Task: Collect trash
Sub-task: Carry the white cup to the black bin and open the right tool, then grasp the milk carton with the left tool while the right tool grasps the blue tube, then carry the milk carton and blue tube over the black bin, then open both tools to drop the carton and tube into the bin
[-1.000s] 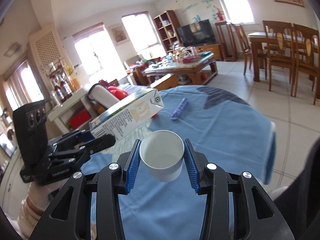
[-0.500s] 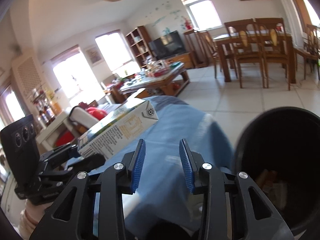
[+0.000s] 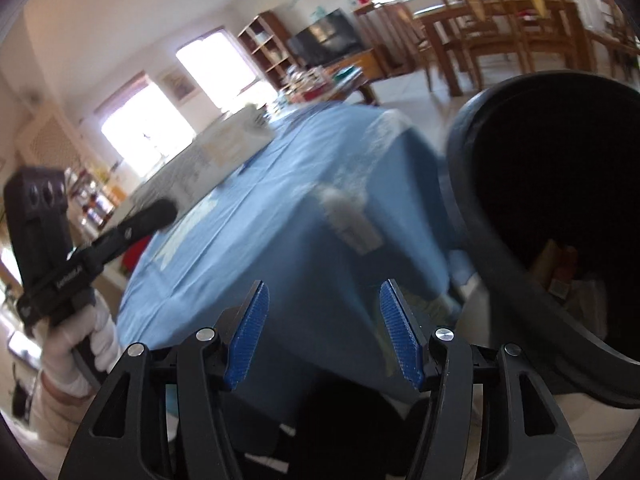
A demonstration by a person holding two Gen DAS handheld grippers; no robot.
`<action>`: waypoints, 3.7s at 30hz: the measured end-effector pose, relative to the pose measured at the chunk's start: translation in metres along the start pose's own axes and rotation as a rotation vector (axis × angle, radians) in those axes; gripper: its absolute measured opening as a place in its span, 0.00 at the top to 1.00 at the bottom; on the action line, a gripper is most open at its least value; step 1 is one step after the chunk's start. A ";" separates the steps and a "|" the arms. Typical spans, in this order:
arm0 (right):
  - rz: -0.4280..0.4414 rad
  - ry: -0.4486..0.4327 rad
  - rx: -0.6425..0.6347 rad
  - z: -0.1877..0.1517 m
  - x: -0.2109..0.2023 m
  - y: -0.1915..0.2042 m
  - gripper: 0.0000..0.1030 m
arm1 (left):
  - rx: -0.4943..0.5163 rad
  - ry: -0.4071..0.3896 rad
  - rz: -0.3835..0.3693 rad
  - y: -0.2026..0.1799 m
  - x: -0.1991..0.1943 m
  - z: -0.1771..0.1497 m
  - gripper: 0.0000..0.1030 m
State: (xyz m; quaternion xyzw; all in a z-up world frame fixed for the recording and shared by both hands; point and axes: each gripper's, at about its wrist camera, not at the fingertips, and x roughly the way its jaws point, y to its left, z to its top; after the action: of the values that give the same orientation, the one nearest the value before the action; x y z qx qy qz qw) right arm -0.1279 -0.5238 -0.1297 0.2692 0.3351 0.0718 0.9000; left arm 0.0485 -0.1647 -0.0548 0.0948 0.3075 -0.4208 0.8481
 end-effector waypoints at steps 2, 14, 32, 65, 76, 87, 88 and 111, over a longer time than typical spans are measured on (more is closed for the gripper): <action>-0.001 0.000 -0.002 0.001 -0.004 0.002 0.44 | -0.002 -0.004 -0.005 -0.002 0.000 -0.001 0.54; -0.027 -0.002 -0.132 0.050 0.030 0.055 0.44 | -0.069 -0.049 0.017 0.026 -0.028 -0.014 0.54; -0.125 0.232 -0.323 0.198 0.310 0.222 0.49 | -0.292 -0.151 0.169 0.151 -0.091 -0.057 0.54; -0.013 0.095 -0.307 0.146 0.188 0.166 0.87 | -0.270 -0.198 0.159 0.131 -0.110 -0.040 0.54; -0.052 -0.070 -0.179 0.102 0.033 0.074 0.87 | -0.135 -0.189 0.074 0.048 -0.091 0.001 0.55; -0.146 -0.214 -0.005 0.067 -0.080 -0.035 0.87 | 0.015 -0.158 -0.114 -0.056 -0.030 0.042 0.55; -0.153 -0.220 0.007 0.064 -0.087 -0.043 0.87 | 0.028 -0.153 -0.140 -0.067 -0.022 0.046 0.55; -0.262 -0.252 0.186 0.005 -0.144 -0.160 0.87 | 0.167 0.014 -0.332 -0.168 0.115 0.055 0.54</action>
State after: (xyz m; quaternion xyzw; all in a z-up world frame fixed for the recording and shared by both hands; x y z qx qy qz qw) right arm -0.2425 -0.7054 -0.1303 0.3119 0.2572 -0.1115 0.9078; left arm -0.0045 -0.3691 -0.0640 0.1160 0.2888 -0.5785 0.7540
